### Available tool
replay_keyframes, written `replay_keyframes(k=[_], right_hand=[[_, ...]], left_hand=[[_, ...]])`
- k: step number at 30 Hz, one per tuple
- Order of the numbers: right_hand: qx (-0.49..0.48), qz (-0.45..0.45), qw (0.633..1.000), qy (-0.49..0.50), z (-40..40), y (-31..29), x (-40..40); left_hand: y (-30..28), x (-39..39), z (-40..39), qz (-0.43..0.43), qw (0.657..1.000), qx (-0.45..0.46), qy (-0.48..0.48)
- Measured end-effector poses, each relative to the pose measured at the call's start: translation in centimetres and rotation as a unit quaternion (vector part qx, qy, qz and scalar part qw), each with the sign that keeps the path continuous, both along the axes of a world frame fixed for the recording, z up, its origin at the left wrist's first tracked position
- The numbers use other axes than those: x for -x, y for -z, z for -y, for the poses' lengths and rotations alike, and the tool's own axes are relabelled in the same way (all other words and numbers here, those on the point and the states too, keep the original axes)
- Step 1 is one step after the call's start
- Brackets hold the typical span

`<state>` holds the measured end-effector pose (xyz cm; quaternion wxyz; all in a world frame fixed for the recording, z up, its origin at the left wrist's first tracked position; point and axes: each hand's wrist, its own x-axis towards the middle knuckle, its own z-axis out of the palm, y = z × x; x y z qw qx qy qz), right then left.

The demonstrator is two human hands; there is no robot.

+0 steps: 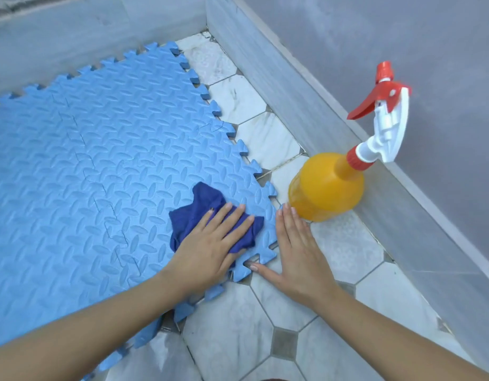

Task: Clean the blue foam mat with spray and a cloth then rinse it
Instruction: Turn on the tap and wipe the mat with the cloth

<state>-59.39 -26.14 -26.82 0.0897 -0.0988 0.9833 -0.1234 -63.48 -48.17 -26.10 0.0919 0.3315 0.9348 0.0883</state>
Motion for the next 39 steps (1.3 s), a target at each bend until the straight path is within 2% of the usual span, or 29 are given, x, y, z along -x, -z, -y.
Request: replay_keyframes(k=[2, 5, 8, 11, 13, 18, 22, 25, 27, 29, 32, 34, 35, 36, 39], right_hand=[[-0.001, 0.000, 1.000, -0.004, -0.1, 0.0, -0.1], [-0.002, 0.007, 1.000, -0.004, 0.1, -0.2, 0.2], [0.007, 0.012, 1.000, 0.000, 0.4, -0.3, 0.4], [-0.007, -0.005, 1.000, -0.007, 0.1, -0.2, 0.4], [-0.011, -0.013, 1.000, -0.007, -0.1, 0.0, 0.3], [0.003, -0.012, 1.000, -0.006, 0.0, 0.2, -0.1], [0.009, -0.011, 1.000, -0.010, -0.2, 0.3, 0.0], [0.007, -0.001, 1.000, -0.021, -0.5, 0.2, 0.1], [-0.003, -0.006, 1.000, -0.023, -0.6, 0.1, 0.1], [-0.007, -0.010, 1.000, -0.020, -0.6, 0.1, 0.0], [-0.010, -0.008, 1.000, -0.019, -0.5, 0.2, 0.0], [-0.008, -0.007, 1.000, -0.019, -0.6, 0.2, 0.1], [-0.005, -0.007, 1.000, -0.018, -0.6, 0.3, 0.1], [-0.005, -0.006, 1.000, -0.018, -0.6, 0.3, 0.1], [-0.009, -0.010, 1.000, -0.012, -0.3, 0.4, 0.0]], left_hand=[[0.3, -1.7, 1.0, -0.005, 1.000, -0.005, 0.025], [0.6, 1.9, 0.1, -0.022, 1.000, -0.003, -0.016], [0.8, 8.8, -1.3, -0.020, 0.991, -0.010, -0.130], [0.7, 13.3, -2.0, 0.004, 0.969, -0.010, -0.248], [0.6, 12.1, -2.5, -0.007, 0.973, -0.005, -0.230], [-0.1, 1.0, -1.6, 0.001, 0.999, 0.001, -0.045], [0.1, -5.7, 2.3, 0.000, 1.000, 0.029, 0.001], [0.0, -6.9, 6.3, 0.004, 0.999, 0.038, -0.016], [-0.1, -5.6, 9.1, 0.004, 0.993, 0.031, -0.116], [0.2, -3.2, 12.5, -0.002, 0.957, 0.014, -0.288], [0.5, 0.3, 17.8, -0.020, 0.854, 0.004, -0.520], [0.4, 1.5, 19.9, -0.010, 0.800, 0.000, -0.600], [0.3, 1.6, 20.1, -0.008, 0.793, 0.003, -0.609], [0.2, 1.5, 19.6, -0.014, 0.805, 0.008, -0.593], [-0.1, -0.2, 15.5, -0.017, 0.894, -0.007, -0.447]])
